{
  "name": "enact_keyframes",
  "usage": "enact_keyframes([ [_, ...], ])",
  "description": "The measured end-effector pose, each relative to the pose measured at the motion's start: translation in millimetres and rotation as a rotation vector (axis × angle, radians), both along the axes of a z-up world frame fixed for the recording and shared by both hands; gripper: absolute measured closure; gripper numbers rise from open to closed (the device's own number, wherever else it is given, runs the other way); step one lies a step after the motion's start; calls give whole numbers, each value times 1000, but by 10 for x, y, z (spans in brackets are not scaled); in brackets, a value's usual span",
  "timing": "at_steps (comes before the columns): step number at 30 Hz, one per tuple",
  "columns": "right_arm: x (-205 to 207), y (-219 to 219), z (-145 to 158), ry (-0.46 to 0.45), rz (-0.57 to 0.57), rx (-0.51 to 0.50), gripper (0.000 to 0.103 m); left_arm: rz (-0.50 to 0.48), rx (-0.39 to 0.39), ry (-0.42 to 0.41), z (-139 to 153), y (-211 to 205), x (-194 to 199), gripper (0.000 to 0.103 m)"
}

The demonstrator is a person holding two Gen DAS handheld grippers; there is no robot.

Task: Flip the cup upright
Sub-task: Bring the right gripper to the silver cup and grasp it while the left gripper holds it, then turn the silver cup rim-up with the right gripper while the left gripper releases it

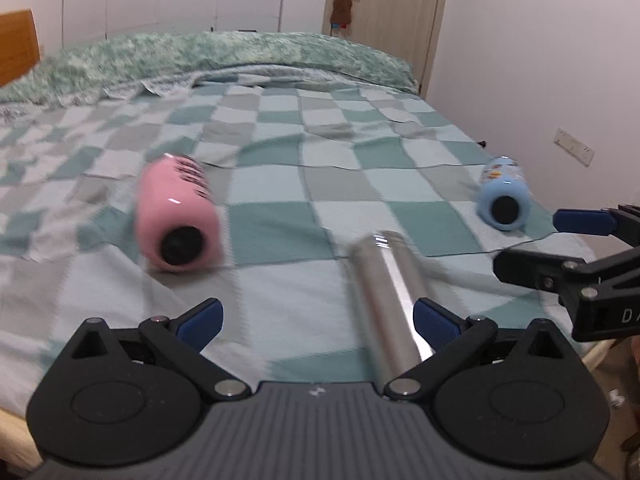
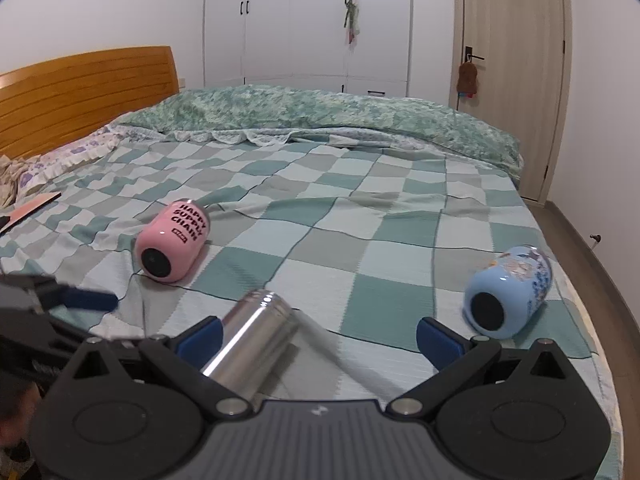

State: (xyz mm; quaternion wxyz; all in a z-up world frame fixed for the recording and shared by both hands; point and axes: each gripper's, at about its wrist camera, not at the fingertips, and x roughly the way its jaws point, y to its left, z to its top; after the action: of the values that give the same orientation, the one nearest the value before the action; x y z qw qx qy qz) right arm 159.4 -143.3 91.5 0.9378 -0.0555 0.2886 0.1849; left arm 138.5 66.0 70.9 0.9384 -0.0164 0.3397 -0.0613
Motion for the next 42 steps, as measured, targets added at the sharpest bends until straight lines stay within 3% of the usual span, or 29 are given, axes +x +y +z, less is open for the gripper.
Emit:
enact_keyframes([
  [9,318,546,-238,115,-21,-50,0,-43,51,-25,-58,562,195,0],
  [13,485,708,-370,182,-52,-78,0,-52,39,-14,-145,722,290,0],
  [28,974,873,-660,400,-151,-67,0,-139,22,7,-398,887,427,0],
  [33,1086,869,-688,450,-151,-53,14,-147,16,7,-427,872,483,0],
  [36,1146,877,-711,477,-148,-48,16,-151,12,7,-444,873,502,0],
  [38,1206,876,-735,502,-152,-42,21,-151,8,7,-454,868,509,0],
  [40,1262,862,-762,536,-142,-12,35,-145,-3,8,-469,873,512,0],
  [42,1267,849,-753,539,-131,17,36,-140,-28,11,-490,895,508,0],
])
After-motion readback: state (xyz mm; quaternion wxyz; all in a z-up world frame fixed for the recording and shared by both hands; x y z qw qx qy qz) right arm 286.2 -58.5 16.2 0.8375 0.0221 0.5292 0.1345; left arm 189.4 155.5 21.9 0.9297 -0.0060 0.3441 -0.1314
